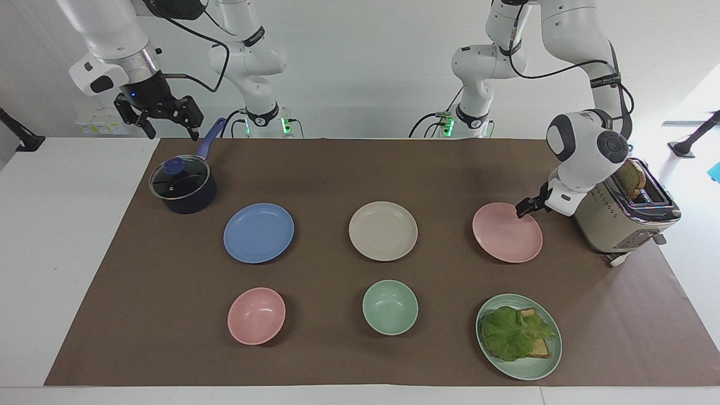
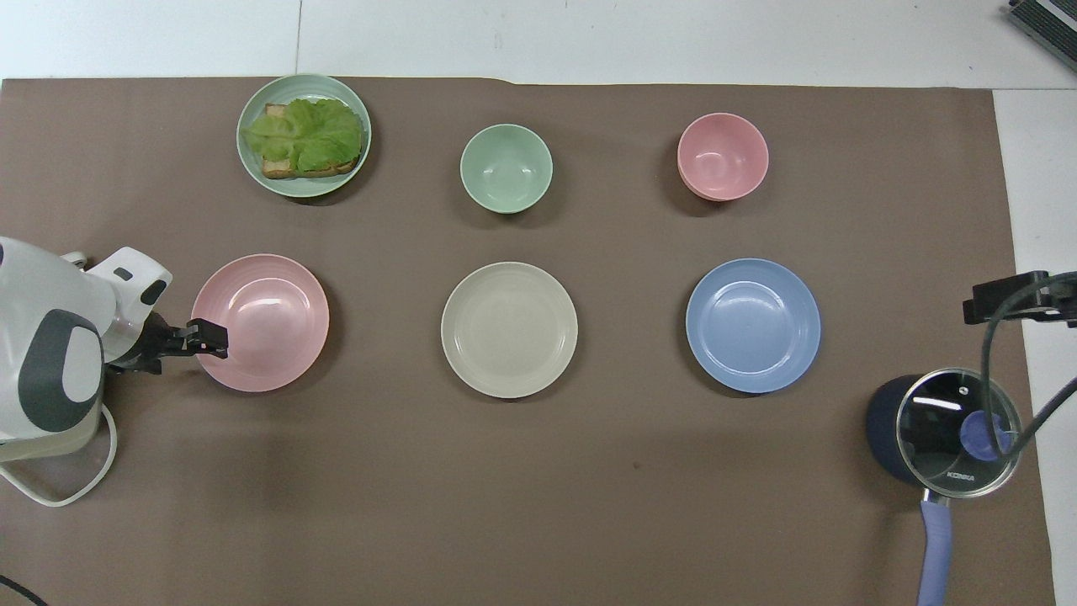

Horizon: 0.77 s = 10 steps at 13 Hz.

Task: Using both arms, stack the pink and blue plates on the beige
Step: 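Move the left gripper to the pink plate's edge and grasp it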

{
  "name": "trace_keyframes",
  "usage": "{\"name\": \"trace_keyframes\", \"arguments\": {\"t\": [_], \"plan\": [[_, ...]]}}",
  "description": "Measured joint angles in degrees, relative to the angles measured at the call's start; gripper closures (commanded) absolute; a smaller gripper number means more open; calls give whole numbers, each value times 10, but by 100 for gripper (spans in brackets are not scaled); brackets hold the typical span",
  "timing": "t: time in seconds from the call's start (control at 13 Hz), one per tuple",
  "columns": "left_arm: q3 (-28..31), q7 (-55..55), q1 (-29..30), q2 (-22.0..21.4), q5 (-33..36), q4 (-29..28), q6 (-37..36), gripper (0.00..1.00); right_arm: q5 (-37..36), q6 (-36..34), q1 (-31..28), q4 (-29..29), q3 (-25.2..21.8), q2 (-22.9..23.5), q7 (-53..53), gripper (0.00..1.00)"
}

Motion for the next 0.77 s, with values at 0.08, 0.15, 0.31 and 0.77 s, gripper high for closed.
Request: {"name": "trace_keyframes", "arguments": {"t": [0.08, 0.15, 0.31, 0.77], "plan": [[1, -15, 3, -1, -1, -4, 0, 10, 0, 0, 0, 0, 0, 0, 0, 0], [1, -33, 4, -3, -1, -6, 0, 47, 0, 0, 0, 0, 0, 0, 0, 0], [-2, -59, 3, -4, -1, -8, 0, 94, 0, 0, 0, 0, 0, 0, 0, 0], [-4, -69, 3, -8, -44, -9, 1, 100, 0, 0, 0, 0, 0, 0, 0, 0]]}}
